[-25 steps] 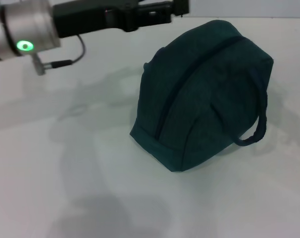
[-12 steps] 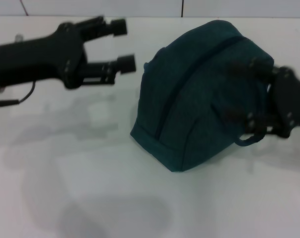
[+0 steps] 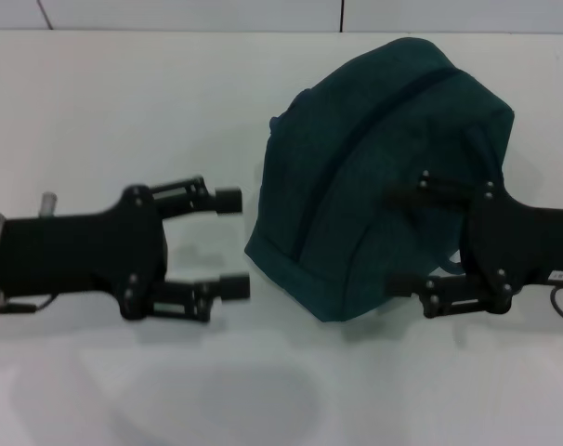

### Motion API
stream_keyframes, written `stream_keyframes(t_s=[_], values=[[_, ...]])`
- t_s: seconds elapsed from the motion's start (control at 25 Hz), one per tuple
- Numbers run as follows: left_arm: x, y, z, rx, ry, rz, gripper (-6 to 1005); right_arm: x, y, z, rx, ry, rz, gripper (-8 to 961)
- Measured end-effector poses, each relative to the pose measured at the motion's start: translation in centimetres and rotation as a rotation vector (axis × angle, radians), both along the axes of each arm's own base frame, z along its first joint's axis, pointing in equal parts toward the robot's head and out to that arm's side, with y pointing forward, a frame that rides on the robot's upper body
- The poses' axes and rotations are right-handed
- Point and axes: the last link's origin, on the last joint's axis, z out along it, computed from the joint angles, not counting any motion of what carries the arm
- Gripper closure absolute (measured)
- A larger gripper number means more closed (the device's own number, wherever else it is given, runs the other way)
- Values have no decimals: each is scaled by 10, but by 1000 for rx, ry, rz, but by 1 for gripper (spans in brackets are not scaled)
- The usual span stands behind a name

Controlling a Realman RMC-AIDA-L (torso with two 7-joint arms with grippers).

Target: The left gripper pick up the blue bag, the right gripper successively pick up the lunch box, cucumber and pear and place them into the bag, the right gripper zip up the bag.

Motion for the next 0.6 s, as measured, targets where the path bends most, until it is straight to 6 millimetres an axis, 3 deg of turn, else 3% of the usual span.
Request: stream_keyframes(t_s=[0.6], values=[[3,-11,0,-73,-3,-60,118,0,-3,-16,-33,-51,3,68]])
